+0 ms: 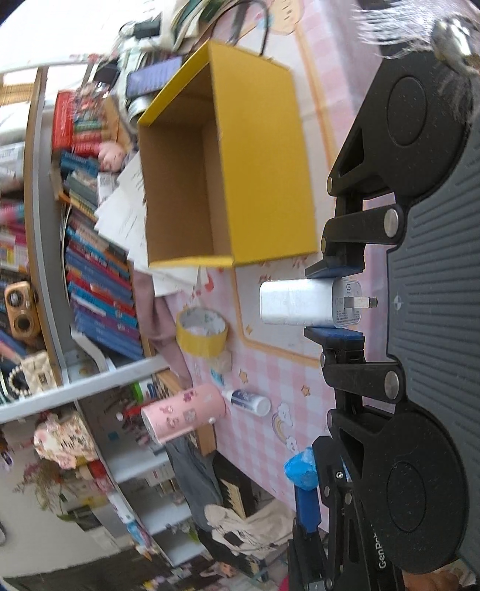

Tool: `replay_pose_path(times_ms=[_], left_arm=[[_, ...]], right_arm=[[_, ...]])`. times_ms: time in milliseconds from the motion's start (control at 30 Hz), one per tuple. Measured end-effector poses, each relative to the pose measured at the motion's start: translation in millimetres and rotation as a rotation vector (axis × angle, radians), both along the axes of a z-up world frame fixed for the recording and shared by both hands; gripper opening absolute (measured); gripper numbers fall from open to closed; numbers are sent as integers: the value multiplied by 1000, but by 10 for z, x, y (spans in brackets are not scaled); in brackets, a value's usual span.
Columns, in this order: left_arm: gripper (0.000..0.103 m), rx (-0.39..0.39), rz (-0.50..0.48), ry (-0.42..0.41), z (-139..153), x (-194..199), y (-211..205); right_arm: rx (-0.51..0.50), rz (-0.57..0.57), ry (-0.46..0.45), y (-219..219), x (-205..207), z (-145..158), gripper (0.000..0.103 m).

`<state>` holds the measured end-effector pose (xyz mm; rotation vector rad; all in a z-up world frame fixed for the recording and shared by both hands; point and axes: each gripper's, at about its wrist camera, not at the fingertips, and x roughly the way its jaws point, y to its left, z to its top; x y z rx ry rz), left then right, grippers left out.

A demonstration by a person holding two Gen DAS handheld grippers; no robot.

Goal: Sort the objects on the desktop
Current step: 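Carry the white charger and blue bag over the yellow box with both grippers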

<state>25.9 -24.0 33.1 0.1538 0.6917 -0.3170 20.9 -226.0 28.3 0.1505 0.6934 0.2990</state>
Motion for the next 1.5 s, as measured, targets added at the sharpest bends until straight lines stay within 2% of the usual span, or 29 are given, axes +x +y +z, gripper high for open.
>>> replay_pose_path(times_ms=[400,600,767,900,1067,1233,1500], left_arm=[[42,12,-132,12,-18,-45,-371],[42,-18,-162,-51,122,5,-499],[42,-48,-183,-172,344,106,-626],[42,-62,-220,-243,437,220,-786],[42,-66,-246,-248,428,402,-958],[42,-52,-247,-251,414,646,-1117],[42,8,-226,-185,218,1045,-1433]], right_arm=[[14,-138,47,-390,-322,-141,25],[-18,-189,15,-552,-330,-32,25],[-57,-229,-80,-696,-280,179,25],[-88,-236,-147,-783,-127,325,25],[-110,-216,-189,-864,120,413,25],[-121,-188,-185,-959,466,426,25],[-142,-94,-121,-1191,1078,330,25]])
